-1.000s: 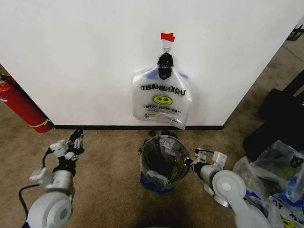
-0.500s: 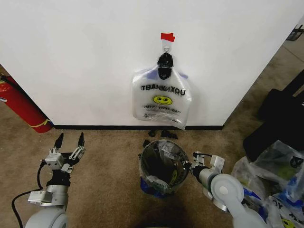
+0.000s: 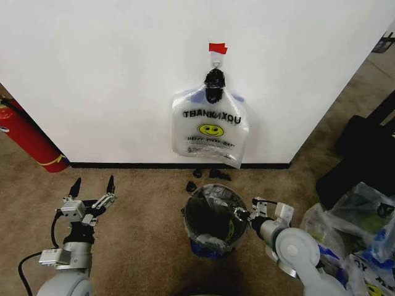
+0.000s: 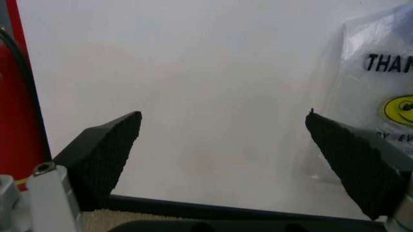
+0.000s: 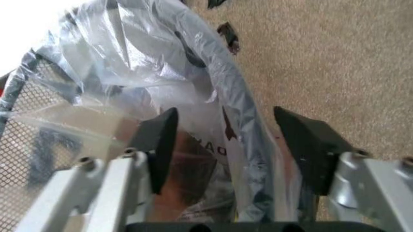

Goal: Pick up the garbage bag from the wall and place it over the trash bin.

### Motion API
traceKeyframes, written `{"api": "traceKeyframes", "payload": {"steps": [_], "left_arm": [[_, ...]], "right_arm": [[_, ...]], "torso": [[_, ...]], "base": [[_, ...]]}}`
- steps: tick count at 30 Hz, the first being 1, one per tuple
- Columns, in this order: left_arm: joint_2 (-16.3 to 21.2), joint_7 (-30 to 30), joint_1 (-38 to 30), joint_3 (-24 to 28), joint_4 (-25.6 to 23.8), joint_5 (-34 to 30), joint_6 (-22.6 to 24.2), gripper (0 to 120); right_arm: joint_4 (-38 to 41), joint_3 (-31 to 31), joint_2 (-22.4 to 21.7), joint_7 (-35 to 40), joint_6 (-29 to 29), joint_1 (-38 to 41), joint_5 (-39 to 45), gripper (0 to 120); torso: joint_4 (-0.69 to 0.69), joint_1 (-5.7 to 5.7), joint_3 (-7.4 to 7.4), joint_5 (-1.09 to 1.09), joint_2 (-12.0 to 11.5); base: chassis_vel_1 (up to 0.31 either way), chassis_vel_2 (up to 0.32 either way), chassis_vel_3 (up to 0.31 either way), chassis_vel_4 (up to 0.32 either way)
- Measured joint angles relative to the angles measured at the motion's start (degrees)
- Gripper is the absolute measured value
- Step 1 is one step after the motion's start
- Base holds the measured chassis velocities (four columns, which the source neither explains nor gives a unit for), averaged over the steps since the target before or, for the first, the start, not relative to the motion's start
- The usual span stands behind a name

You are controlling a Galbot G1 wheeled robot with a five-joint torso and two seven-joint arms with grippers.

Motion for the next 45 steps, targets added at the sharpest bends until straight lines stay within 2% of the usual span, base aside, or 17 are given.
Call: {"api": "traceKeyframes", "payload": {"steps": [4,6,8,11,14,15,20,21,28,35,45], "left_arm": [[-0.73,-0.4,0.17,0.11,-0.27,0.3,0.15,100],[-1.14,-0.64,0.14,0.26,-0.5,0.6,0.46,100],[-1.3,-0.73,0.02,0.42,-0.5,0.76,0.55,100],[-2.29,-1.01,-0.62,1.33,-0.55,1.46,0.82,100],[-3.35,-1.05,-1.24,2.61,-0.65,2.09,1.06,100],[-3.35,-1.05,-1.24,2.61,-0.65,2.09,1.06,100],[-3.96,-1.97,-1.85,5.53,-1.75,4.74,1.73,100],[-3.96,-1.97,-1.85,5.53,-1.75,4.74,1.73,100],[-4.26,-2.08,-0.91,8.06,-5.38,7.72,2.54,100],[-5.18,-1.5,-0.26,9.69,-6.23,11.14,2.97,100],[-6.04,-1.32,-0.1,10.14,-6.75,11.74,4.01,100]], "right_arm": [[1.44,0.3,-0.21,-1.95,1.52,-1.27,-3.36,73],[3.54,0.83,0.33,-4.5,4.16,-2.57,-8.62,83],[4.21,1.1,0.59,-5.63,5.21,-3.09,-10.45,86],[6.37,2.13,2.32,-10.16,15.4,-6.11,-22.27,98],[8.26,3.91,4.92,-12.01,27.66,-10.45,-32.88,100],[8.26,3.91,4.92,-12.01,27.66,-10.45,-32.88,100],[11.11,7.89,9.33,-13.53,45.45,-20.33,-47.58,100],[11.11,7.89,9.33,-13.53,45.45,-20.33,-47.58,100],[14.95,10.17,13.86,-18.72,58.27,-31.35,-56.3,100],[15.4,11.14,17.1,-20.11,63.4,-34.87,-59.28,100],[16.12,11.76,17.84,-19.33,61.77,-36.51,-59.76,100]], "torso": [[0.0,0.0,0.0,-0.01,0.0],[0.0,0.0,0.0,0.0,0.0],[0.01,0.0,0.0,-0.01,0.0],[0.01,0.0,0.0,-0.01,0.0],[-0.01,0.0,0.0,-0.01,0.0],[-0.01,0.0,0.0,-0.01,0.0],[-0.01,0.0,-0.01,0.0,0.0],[-0.01,0.0,-0.01,0.0,0.0],[-0.01,0.0,-0.01,-0.01,0.01],[0.0,0.0,0.0,-0.01,0.0],[0.0,0.0,0.0,-0.01,0.0]], "base": [[0.0,0.0,0.0,0.0],[0.0,0.0,0.0,0.0],[0.0,0.0,0.0,0.0],[0.0,0.0,0.0,0.0],[0.0,0.0,0.0,0.0],[0.0,0.0,0.0,0.0],[0.0,0.0,0.0,0.0],[0.0,0.0,0.0,0.0],[0.0,0.0,0.0,0.0],[0.0,0.0,0.0,0.0],[0.0,0.0,0.0,0.0]]}}
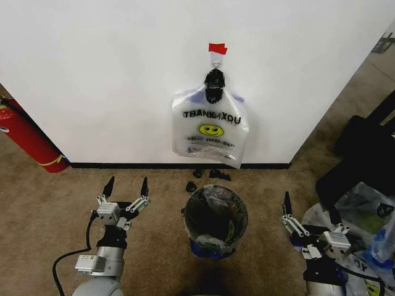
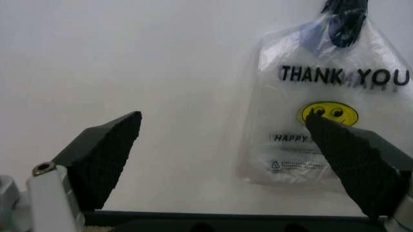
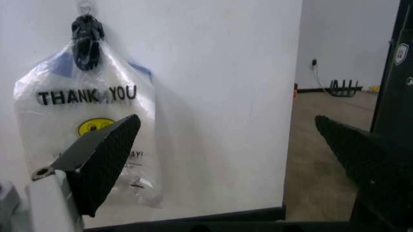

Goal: Pick up the garbage bag from the wall and place it over the trash bin.

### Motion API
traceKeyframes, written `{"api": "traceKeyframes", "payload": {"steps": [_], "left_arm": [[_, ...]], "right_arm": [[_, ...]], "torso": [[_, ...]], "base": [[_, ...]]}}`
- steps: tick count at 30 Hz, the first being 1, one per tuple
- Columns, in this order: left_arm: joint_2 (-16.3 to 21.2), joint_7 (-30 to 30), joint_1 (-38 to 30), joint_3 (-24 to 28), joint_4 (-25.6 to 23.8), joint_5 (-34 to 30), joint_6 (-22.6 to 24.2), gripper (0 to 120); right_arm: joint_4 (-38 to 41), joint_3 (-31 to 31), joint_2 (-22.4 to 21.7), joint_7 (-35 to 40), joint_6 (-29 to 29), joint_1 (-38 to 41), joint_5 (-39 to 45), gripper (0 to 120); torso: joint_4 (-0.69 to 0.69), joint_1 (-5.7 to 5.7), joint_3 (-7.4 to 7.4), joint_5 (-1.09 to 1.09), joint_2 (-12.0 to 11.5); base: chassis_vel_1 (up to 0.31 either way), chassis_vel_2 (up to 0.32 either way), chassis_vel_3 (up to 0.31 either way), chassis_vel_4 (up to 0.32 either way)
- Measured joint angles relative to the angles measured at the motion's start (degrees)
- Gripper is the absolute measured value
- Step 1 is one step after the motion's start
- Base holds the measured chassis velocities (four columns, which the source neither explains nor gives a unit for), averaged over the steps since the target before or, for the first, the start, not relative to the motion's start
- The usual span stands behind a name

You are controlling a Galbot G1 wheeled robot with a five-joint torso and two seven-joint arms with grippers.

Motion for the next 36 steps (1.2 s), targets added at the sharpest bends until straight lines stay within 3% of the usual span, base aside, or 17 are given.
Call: {"api": "traceKeyframes", "payload": {"steps": [22,36], "left_arm": [[-1.62,-2.51,0.37,1.73,-0.99,2.03,1.93,100],[-2.19,-2.6,1.32,1.95,-1.42,2.39,1.74,100]], "right_arm": [[2.54,-1.66,-1.51,-2.01,-10.63,2.25,-2.7,100],[2.59,-1.87,-1.26,-1.6,-11.76,2.19,-1.63,100]], "torso": [[0.0,0.0,0.0,0.0,0.0],[0.0,0.0,0.0,0.0,0.0]], "base": [[0.0,0.0,0.0,0.0],[0.0,0.0,0.0,0.0]]}}
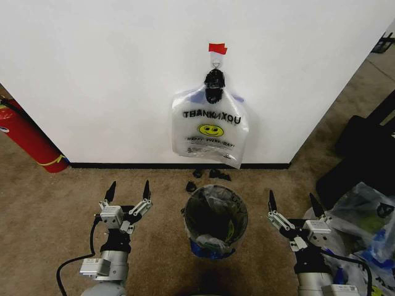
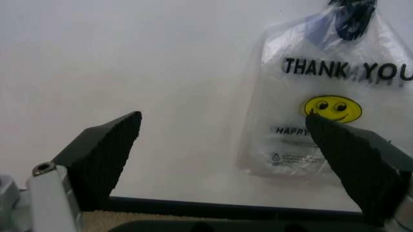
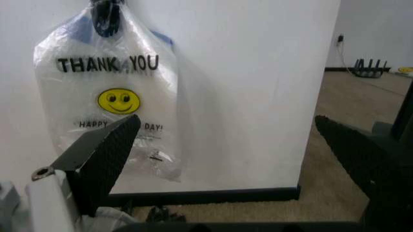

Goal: Pick up the garbage bag from the wall and place it over the trash bin.

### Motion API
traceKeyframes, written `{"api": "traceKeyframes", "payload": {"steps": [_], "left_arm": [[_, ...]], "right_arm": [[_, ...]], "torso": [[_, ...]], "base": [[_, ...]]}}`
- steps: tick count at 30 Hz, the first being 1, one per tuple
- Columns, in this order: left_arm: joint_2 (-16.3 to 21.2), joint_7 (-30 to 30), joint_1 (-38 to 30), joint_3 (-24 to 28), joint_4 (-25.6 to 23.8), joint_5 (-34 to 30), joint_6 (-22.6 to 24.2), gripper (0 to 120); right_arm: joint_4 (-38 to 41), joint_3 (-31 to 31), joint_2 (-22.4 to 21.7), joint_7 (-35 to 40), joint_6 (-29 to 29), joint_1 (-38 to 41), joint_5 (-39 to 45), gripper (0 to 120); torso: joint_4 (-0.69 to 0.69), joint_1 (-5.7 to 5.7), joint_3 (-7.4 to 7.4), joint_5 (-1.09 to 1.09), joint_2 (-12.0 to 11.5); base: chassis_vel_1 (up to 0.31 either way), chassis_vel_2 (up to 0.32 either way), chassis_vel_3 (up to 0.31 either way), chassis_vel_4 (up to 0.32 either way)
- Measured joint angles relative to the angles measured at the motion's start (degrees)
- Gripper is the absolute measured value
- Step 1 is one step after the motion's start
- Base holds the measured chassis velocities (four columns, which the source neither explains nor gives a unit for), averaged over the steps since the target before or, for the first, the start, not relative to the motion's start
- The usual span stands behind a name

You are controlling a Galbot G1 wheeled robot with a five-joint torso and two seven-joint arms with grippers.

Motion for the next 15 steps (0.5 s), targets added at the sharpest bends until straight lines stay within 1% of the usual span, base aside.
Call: {"api": "traceKeyframes", "payload": {"steps": [15], "left_arm": [[0.51,0.01,-0.17,0.01,0.16,-0.2,0.26,100]], "right_arm": [[-0.37,-0.06,0.1,0.77,-0.23,-0.27,-0.25,100]], "torso": [[0.0,0.0,0.0,0.0,0.0]], "base": [[0.0,0.0,0.0,0.0]]}}
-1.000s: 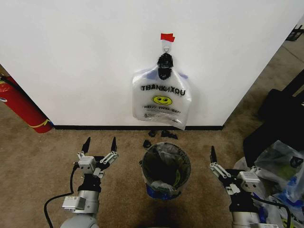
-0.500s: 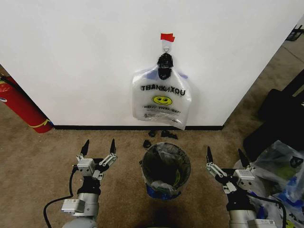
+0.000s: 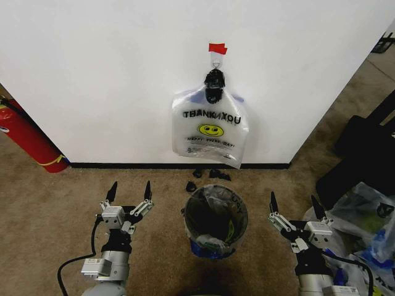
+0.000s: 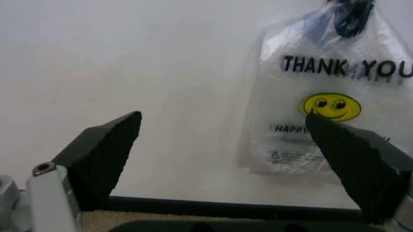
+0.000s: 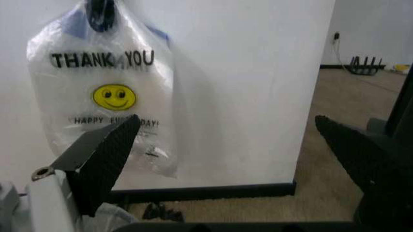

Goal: Pick up the garbage bag from the wall and place it over the trash bin.

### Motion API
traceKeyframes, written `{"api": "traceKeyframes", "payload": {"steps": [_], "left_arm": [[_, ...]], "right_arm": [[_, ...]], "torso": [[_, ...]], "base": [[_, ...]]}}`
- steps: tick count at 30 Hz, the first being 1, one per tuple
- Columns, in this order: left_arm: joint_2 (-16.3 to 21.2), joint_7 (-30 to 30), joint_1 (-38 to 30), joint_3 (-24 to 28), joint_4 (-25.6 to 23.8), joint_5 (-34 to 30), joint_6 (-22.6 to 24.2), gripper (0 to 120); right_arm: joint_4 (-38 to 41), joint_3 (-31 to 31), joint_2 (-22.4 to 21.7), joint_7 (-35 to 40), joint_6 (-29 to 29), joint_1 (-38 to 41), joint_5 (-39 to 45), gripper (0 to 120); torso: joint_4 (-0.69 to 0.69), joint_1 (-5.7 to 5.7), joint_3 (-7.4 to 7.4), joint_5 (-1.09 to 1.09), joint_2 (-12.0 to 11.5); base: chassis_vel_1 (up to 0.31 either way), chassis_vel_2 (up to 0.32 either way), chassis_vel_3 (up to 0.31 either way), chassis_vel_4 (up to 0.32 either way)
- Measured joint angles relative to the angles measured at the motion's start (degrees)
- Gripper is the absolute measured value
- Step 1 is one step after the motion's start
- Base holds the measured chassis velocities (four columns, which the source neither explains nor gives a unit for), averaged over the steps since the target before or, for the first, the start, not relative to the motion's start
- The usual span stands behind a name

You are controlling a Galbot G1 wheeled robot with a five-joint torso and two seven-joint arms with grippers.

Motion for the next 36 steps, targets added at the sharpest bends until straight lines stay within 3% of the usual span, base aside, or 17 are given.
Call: {"api": "traceKeyframes", "payload": {"steps": [15,36], "left_arm": [[1.7,-0.24,-2.47,-0.1,0.73,-2.26,2.49,100],[3.02,-0.5,-2.21,0.2,1.23,-2.18,2.11,100]], "right_arm": [[-0.34,-0.62,1.38,0.23,0.05,0.45,-0.45,100],[0.83,-1.22,2.23,0.77,-0.87,0.6,-2.42,100]], "torso": [[-0.01,0.0,0.0,0.0,0.0],[0.0,0.0,0.0,0.0,0.0]], "base": [[0.0,0.0,0.0,0.0],[0.0,0.0,0.0,0.0]]}}
